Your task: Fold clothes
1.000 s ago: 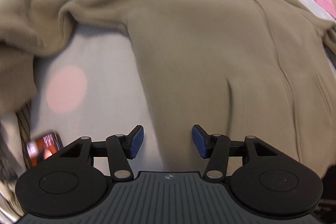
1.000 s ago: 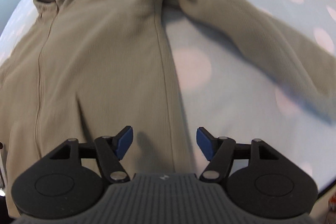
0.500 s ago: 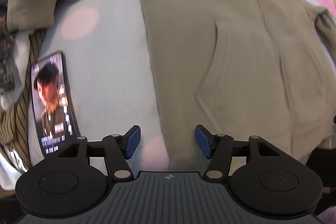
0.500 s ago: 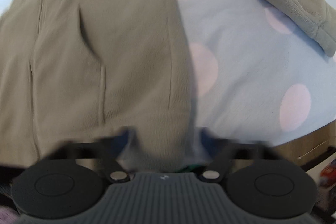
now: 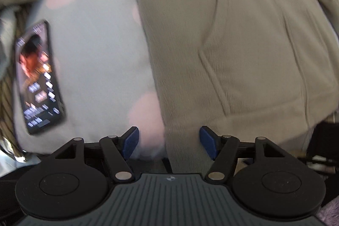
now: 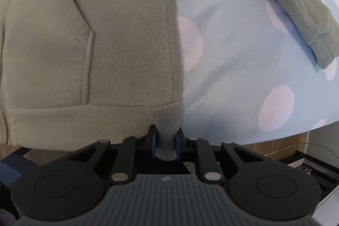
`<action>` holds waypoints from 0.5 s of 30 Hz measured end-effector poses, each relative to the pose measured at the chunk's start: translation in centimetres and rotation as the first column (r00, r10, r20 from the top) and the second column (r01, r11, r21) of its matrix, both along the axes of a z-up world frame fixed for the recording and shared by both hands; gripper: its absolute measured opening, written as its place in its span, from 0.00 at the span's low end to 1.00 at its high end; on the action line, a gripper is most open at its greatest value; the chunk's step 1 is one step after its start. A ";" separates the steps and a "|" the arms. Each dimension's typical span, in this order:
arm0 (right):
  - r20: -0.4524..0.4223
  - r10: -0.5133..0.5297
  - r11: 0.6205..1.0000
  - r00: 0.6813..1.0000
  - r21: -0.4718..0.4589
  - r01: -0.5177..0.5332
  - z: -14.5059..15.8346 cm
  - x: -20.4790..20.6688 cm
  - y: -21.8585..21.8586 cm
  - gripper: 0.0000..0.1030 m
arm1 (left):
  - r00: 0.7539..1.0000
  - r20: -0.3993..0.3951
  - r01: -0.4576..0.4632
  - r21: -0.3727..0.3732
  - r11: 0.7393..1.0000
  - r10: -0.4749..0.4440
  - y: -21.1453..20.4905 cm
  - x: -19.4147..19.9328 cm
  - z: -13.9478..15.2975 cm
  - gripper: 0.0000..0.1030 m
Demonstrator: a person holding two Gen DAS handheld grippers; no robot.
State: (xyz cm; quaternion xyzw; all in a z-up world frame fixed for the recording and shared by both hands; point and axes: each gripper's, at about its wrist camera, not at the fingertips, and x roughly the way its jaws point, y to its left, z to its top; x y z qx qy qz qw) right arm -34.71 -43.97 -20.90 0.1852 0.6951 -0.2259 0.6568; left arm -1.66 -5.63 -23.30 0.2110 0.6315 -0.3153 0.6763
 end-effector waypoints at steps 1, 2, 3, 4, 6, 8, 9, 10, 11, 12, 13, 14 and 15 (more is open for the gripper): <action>-0.002 -0.010 1.000 1.000 0.004 0.010 0.0 0.1 -0.1 0.19 | 1.000 -0.013 -0.004 0.005 1.000 0.004 -0.1 0.0 -0.6 0.62; -0.003 -0.015 1.000 1.000 0.004 0.015 0.0 0.1 -0.2 0.20 | 1.000 -0.008 -0.012 0.003 1.000 0.012 -0.3 0.1 -1.0 0.64; -0.004 -0.017 1.000 1.000 0.002 0.017 0.0 0.2 -0.2 0.22 | 1.000 -0.008 -0.012 0.007 1.000 0.012 -0.6 0.2 -1.3 0.64; -0.005 -0.008 1.000 1.000 -0.007 0.008 0.0 0.3 0.0 0.22 | 1.000 -0.008 -0.015 0.013 1.000 0.016 -0.7 0.3 -1.4 0.64; -0.009 0.019 0.999 1.000 -0.026 -0.019 0.1 0.4 0.6 0.23 | 1.000 -0.002 -0.013 0.018 1.000 0.013 -1.0 0.3 -1.4 0.60; -0.007 0.039 0.999 0.999 -0.038 -0.039 0.3 0.4 1.0 0.23 | 0.999 0.009 0.035 -0.003 0.999 -0.035 -1.5 -0.3 -0.7 0.26; -0.005 0.043 0.998 0.999 -0.038 -0.043 0.5 0.3 1.1 0.22 | 0.998 0.011 0.063 -0.016 0.998 -0.063 -1.7 -0.7 -0.2 0.25; -0.002 0.049 0.998 0.999 -0.037 -0.049 0.7 0.3 1.2 0.21 | 0.996 0.037 0.086 -0.009 0.996 -0.085 -1.9 -1.0 0.3 0.20; 0.002 0.061 0.998 0.998 -0.036 -0.061 1.2 0.3 1.4 0.20 | 0.994 0.046 0.104 -0.011 0.994 -0.104 -1.9 -1.2 0.7 0.16; 0.006 0.074 0.997 0.997 -0.034 -0.074 1.6 0.2 1.6 0.19 | 0.995 0.035 0.099 -0.030 0.995 -0.098 -1.6 -0.8 1.3 0.14; 0.012 0.092 0.995 0.996 -0.028 -0.091 2.2 0.2 1.8 0.18 | 0.995 0.024 0.094 -0.048 0.994 -0.093 -1.3 -0.5 1.9 0.12; 0.018 0.107 0.994 0.994 -0.018 -0.106 2.8 0.1 2.0 0.17 | 0.996 0.006 0.090 -0.071 0.993 -0.089 -0.8 0.0 2.9 0.12; 0.025 0.115 0.993 0.993 -0.005 -0.115 3.4 0.1 2.0 0.17 | 0.995 -0.006 0.094 -0.095 0.991 -0.095 -0.5 0.3 4.2 0.12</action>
